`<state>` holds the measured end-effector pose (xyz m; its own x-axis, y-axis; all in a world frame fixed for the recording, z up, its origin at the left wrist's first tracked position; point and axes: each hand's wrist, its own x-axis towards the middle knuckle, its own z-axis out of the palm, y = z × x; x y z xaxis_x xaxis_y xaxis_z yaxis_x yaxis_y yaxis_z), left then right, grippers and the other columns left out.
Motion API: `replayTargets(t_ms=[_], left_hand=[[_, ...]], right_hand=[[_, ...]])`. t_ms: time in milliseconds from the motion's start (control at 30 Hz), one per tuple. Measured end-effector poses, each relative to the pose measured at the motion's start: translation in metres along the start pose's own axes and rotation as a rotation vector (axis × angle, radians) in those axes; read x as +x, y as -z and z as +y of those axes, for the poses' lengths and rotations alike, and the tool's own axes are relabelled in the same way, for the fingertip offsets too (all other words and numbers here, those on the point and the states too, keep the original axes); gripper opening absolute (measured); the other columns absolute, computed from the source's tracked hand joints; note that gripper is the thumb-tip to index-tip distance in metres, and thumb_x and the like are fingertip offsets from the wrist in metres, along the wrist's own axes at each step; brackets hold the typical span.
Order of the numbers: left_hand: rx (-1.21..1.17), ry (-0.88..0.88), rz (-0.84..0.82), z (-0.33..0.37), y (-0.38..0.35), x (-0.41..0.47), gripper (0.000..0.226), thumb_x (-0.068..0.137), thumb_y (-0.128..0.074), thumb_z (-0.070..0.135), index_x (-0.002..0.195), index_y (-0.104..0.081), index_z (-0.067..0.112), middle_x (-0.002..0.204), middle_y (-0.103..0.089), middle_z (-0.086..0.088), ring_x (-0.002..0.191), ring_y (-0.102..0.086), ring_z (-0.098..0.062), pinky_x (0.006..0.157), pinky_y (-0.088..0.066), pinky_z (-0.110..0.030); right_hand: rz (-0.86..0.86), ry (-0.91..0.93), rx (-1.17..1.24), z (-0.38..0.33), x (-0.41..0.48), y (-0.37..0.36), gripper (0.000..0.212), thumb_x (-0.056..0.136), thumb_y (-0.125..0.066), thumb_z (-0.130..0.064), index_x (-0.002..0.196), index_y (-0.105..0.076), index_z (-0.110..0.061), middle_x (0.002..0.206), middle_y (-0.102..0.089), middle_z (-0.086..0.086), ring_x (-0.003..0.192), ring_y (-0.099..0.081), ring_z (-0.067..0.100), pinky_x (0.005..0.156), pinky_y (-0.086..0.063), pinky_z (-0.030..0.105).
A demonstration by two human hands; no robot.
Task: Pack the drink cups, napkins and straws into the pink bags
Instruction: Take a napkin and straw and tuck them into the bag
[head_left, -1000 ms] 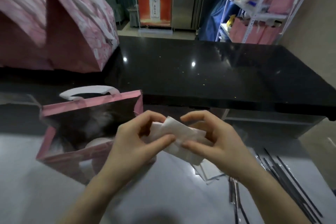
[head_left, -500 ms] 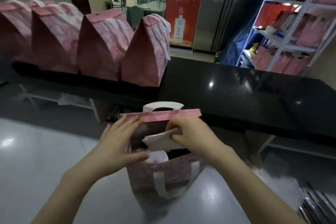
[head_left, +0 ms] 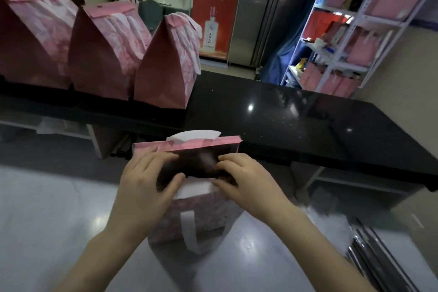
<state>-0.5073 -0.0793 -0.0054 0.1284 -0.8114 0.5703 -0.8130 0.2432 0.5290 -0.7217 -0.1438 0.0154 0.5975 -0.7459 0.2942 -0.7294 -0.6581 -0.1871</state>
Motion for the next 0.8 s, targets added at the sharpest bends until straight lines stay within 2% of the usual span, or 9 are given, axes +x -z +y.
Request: replayTargets(t_ms=[67, 133, 233, 333, 467, 567, 700, 800], left_hand=[[-0.061, -0.062, 0.058, 0.023, -0.013, -0.005, 0.024, 0.08, -0.065, 0.026, 0.099, -0.07, 0.014, 0.103, -0.066, 0.0, 0.107, -0.057, -0.02, 0.094, -0.047, -0.042], [-0.129, -0.156, 0.016, 0.048, -0.031, -0.011, 0.02, 0.084, -0.06, 0.029, 0.093, -0.07, 0.015, 0.097, -0.067, 0.002, 0.1, -0.058, -0.016, 0.088, -0.047, -0.035], [-0.213, -0.295, -0.166, 0.087, -0.068, -0.021, 0.015, 0.085, -0.056, 0.03, 0.083, -0.067, 0.019, 0.085, -0.063, 0.008, 0.082, -0.057, -0.01, 0.074, -0.045, -0.027], [-0.265, -0.344, -0.345, 0.125, -0.117, -0.038, 0.008, 0.085, -0.059, 0.027, 0.081, -0.065, 0.023, 0.08, -0.06, 0.014, 0.077, -0.053, -0.003, 0.069, -0.042, -0.019], [-0.319, -0.334, -0.611, 0.158, -0.191, -0.066, 0.004, 0.084, -0.066, 0.02, 0.087, -0.068, 0.022, 0.084, -0.063, 0.013, 0.084, -0.056, -0.006, 0.076, -0.045, -0.026], [-0.346, -0.342, -0.776, 0.179, -0.239, -0.085, 0.012, 0.084, -0.065, 0.016, 0.096, -0.068, 0.02, 0.091, -0.064, 0.011, 0.092, -0.058, -0.009, 0.085, -0.046, -0.028], [-0.345, -0.377, -0.894, 0.207, -0.288, -0.103, 0.019, 0.085, -0.063, 0.02, 0.103, -0.067, 0.021, 0.099, -0.064, 0.009, 0.097, -0.057, -0.008, 0.089, -0.044, -0.023], [-0.287, -0.412, -0.955, 0.225, -0.319, -0.113, 0.026, 0.083, -0.063, 0.021, 0.109, -0.065, 0.023, 0.107, -0.062, 0.008, 0.105, -0.055, -0.011, 0.089, -0.039, -0.02]], right_hand=[[0.15, -0.004, 0.03, 0.012, -0.027, 0.008, 0.028, 0.089, -0.066, -0.031, 0.113, -0.068, -0.017, 0.122, -0.063, -0.003, 0.116, -0.054, 0.013, 0.1, -0.041, 0.025], [0.226, -0.079, 0.029, 0.029, -0.058, 0.011, 0.026, 0.089, -0.066, -0.029, 0.112, -0.068, -0.017, 0.121, -0.063, -0.003, 0.115, -0.054, 0.013, 0.1, -0.043, 0.025], [0.287, -0.225, -0.035, 0.062, -0.111, 0.009, 0.021, 0.085, -0.071, -0.022, 0.105, -0.071, -0.014, 0.115, -0.066, 0.0, 0.108, -0.061, 0.018, 0.092, -0.05, 0.032], [0.205, -0.436, -0.095, 0.096, -0.175, -0.004, 0.021, 0.079, -0.075, -0.015, 0.099, -0.071, -0.012, 0.106, -0.068, 0.002, 0.099, -0.064, 0.024, 0.084, -0.052, 0.036], [0.03, -0.802, -0.078, 0.137, -0.263, -0.024, 0.031, 0.09, -0.061, -0.029, 0.118, -0.063, -0.019, 0.119, -0.06, -0.003, 0.111, -0.054, 0.02, 0.094, -0.043, 0.032], [0.024, -1.011, -0.055, 0.16, -0.31, -0.032, 0.04, 0.091, -0.059, -0.034, 0.128, -0.056, -0.021, 0.127, -0.054, -0.003, 0.115, -0.048, 0.018, 0.095, -0.04, 0.029], [0.006, -1.193, -0.081, 0.192, -0.345, -0.036, 0.05, 0.091, -0.058, -0.041, 0.135, -0.049, -0.02, 0.132, -0.051, 0.0, 0.119, -0.044, 0.02, 0.095, -0.04, 0.031], [-0.017, -1.221, -0.064, 0.216, -0.353, -0.043, 0.057, 0.091, -0.058, -0.045, 0.139, -0.043, -0.018, 0.136, -0.049, 0.003, 0.126, -0.041, 0.022, 0.102, -0.038, 0.035]])
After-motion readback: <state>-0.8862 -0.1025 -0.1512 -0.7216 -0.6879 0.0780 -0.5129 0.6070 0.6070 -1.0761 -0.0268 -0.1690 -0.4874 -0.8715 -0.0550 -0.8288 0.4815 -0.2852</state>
